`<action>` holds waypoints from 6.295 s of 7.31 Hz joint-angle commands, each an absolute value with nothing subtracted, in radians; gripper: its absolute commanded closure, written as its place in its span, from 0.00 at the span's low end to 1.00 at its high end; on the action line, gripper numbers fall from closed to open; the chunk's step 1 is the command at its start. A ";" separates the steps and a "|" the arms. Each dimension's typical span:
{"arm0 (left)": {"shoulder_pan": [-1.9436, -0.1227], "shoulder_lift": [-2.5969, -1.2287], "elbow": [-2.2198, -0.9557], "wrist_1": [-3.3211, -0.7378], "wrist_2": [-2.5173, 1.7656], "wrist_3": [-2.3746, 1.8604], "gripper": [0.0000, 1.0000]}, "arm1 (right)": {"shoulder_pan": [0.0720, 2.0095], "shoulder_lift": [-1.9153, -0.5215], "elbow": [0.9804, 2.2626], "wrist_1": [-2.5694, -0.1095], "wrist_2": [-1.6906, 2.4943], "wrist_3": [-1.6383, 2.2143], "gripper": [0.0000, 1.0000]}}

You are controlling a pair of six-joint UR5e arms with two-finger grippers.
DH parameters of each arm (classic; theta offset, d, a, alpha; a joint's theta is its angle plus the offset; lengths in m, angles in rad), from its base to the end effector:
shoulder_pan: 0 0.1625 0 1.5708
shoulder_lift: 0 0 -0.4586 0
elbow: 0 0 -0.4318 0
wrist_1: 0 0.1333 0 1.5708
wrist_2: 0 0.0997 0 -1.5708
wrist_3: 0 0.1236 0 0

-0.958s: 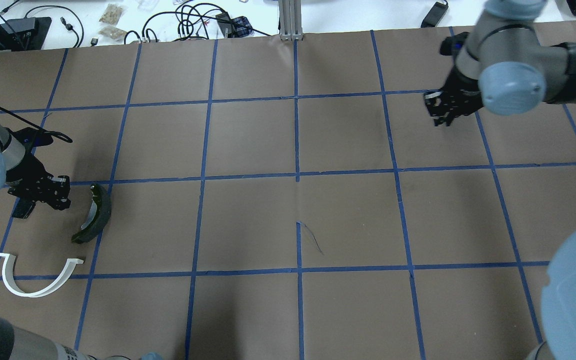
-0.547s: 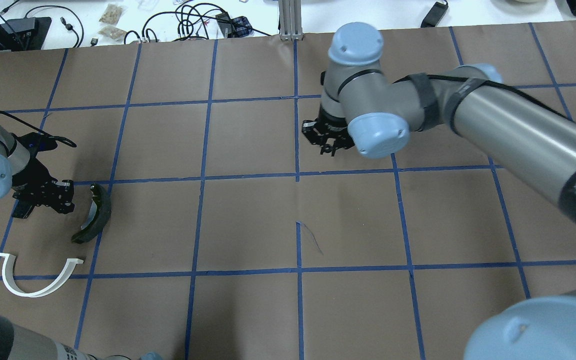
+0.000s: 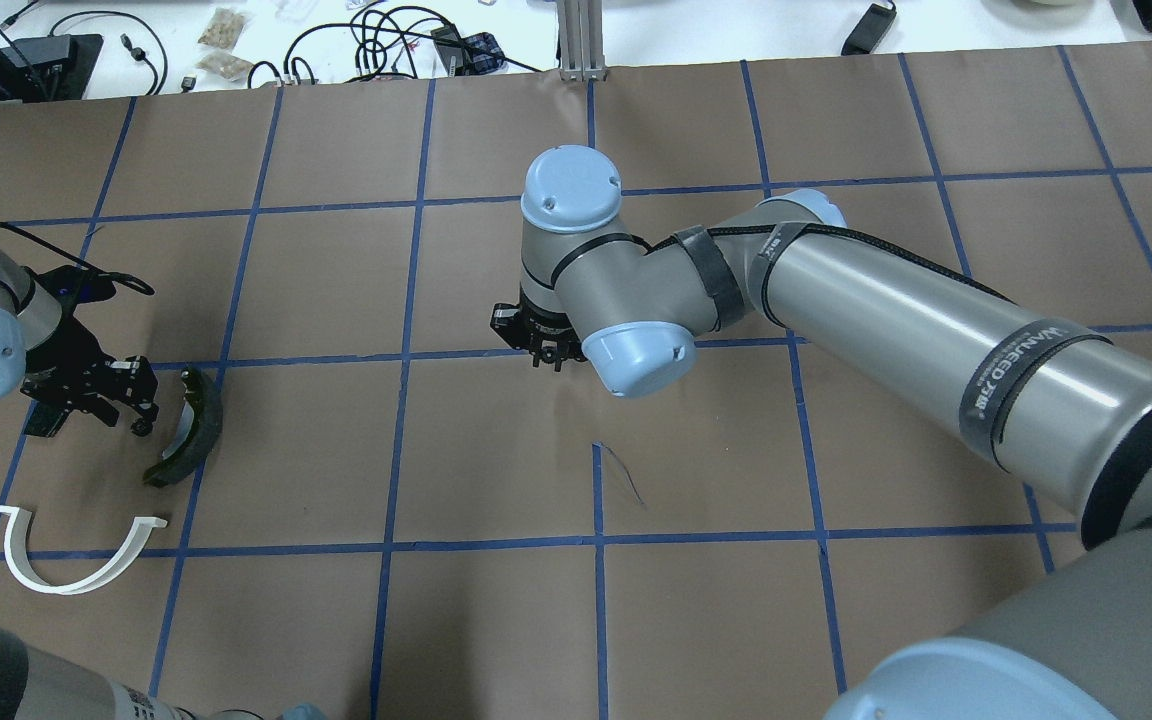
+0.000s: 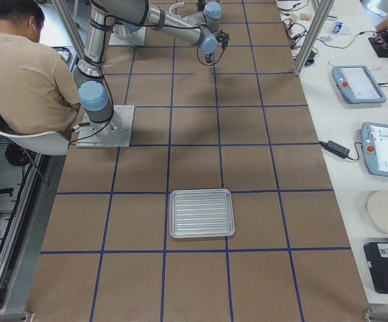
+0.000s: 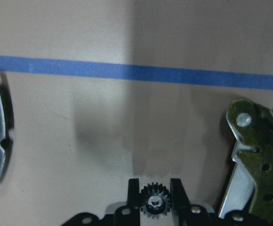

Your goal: Place bearing gear from tray to pile

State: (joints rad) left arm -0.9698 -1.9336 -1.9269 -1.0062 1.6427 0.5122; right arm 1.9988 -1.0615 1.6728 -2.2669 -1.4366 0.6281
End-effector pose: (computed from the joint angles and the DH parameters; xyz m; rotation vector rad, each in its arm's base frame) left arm 0.2181 -0.5382 0.1697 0.1294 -3.1072 -0.2632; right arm 0.4214 -0.5628 0.2015 0.2895 2.9690 -0.0083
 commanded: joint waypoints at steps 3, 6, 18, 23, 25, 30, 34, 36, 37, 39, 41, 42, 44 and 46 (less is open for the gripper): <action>-1.055 -1.870 -1.818 -1.102 1.631 0.456 0.00 | 1.698 -1.226 1.603 -2.026 -1.519 0.175 0.00; -1.320 -1.838 -1.617 -1.328 1.629 0.180 0.00 | 1.467 -1.441 1.556 -1.727 -1.529 -0.116 0.00; -1.827 -2.060 -1.769 -0.892 1.425 -0.094 0.07 | 1.546 -1.536 1.548 -1.684 -1.572 -0.035 0.00; -1.833 -2.091 -1.769 -0.879 1.431 -0.084 0.37 | 1.574 -1.534 1.557 -1.695 -1.572 -0.032 0.00; -1.833 -2.091 -1.772 -0.882 1.433 -0.083 0.42 | 1.574 -1.534 1.559 -1.695 -1.574 -0.034 0.00; -1.832 -2.085 -1.766 -0.899 1.434 -0.086 1.00 | 1.574 -1.534 1.557 -1.695 -1.580 -0.037 0.00; -1.705 -2.024 -1.638 -1.096 1.433 -0.046 1.00 | 1.574 -1.534 1.559 -1.695 -1.578 -0.040 0.00; -1.530 -1.991 -1.475 -1.361 1.445 0.078 1.00 | 1.574 -1.534 1.559 -1.695 -1.580 -0.040 0.00; -1.449 -1.980 -1.444 -1.414 1.480 0.150 1.00 | 1.574 -1.534 1.559 -1.695 -1.582 -0.040 0.00; -1.256 -1.979 -1.460 -1.442 1.505 0.370 1.00 | 1.574 -1.532 1.559 -1.695 -1.583 -0.040 0.00; -1.064 -1.979 -1.466 -1.483 1.641 0.497 1.00 | 1.574 -1.534 1.559 -1.697 -1.580 -0.037 0.00; -1.008 -1.994 -1.480 -1.483 1.643 0.506 1.00 | 1.574 -1.532 1.559 -1.697 -1.578 -0.035 0.00; -0.967 -1.991 -1.563 -1.456 1.643 0.593 1.00 | 1.574 -1.532 1.559 -1.697 -1.577 -0.035 0.00; -0.965 -1.980 -1.646 -1.395 1.641 0.589 1.00 | 1.574 -1.532 1.559 -1.697 -1.574 -0.035 0.00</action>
State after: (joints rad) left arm -0.9690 -1.9847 -1.5960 -1.4377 1.6413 0.5860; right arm 1.5739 -1.5325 1.5585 -1.6966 -1.5758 -0.0353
